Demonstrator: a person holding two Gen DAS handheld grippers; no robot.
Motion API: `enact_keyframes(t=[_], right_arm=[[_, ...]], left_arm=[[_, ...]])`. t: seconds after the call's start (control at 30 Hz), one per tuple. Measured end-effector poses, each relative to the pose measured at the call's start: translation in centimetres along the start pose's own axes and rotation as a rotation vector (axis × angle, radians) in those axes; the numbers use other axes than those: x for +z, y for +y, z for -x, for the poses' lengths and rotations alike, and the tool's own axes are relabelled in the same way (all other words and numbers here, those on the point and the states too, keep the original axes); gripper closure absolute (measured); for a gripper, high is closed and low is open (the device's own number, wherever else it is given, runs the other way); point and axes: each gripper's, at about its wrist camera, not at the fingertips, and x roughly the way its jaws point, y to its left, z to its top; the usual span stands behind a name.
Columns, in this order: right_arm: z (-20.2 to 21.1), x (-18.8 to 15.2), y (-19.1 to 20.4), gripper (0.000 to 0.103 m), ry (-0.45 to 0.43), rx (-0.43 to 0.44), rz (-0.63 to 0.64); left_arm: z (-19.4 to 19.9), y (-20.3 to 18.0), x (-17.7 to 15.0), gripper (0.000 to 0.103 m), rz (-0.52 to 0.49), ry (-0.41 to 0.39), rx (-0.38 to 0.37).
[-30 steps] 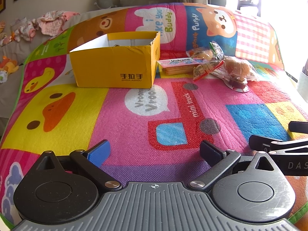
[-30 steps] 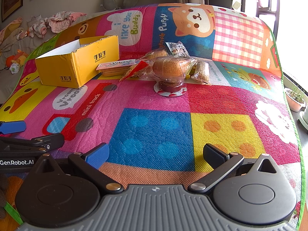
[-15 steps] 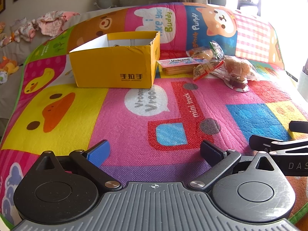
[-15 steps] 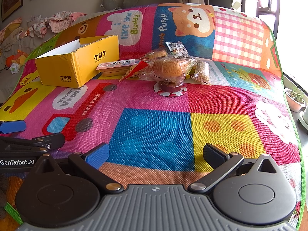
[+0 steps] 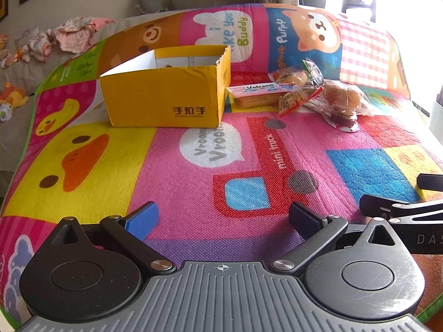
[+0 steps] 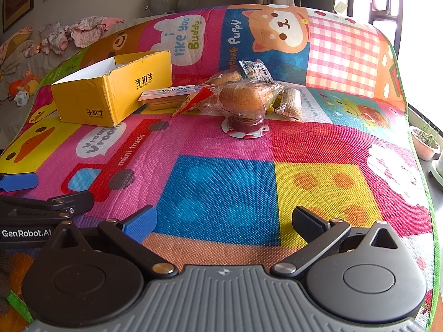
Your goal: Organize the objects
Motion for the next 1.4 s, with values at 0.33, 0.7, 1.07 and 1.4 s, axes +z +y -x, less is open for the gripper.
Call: enact_keyframes(t=[0.33, 0.7, 1.07, 1.4], right_arm=[[-0.4, 3.0, -2.8, 0.0, 0.176, 0.123, -0.139], [-4.6, 6.7, 0.4, 0.0, 0.53, -0.044, -0.072], [-6.6, 8.4, 0.3, 0.0, 0.757, -0.164, -0.278], [2.4, 14.1, 3.2, 0.0, 0.785, -0.131, -0.396]], left_arm=[[1.1, 0.8, 3.9, 0.001, 0.05, 0.404, -0.096], [5.2, 6.5, 15.6, 0.001, 0.052, 0.359, -0.067], [-12.1, 16.9, 24.8, 0.008, -0.003, 0.354, 0.018], [-15.1, 15.7, 20.0, 0.091, -0.15, 0.515, -0.106]])
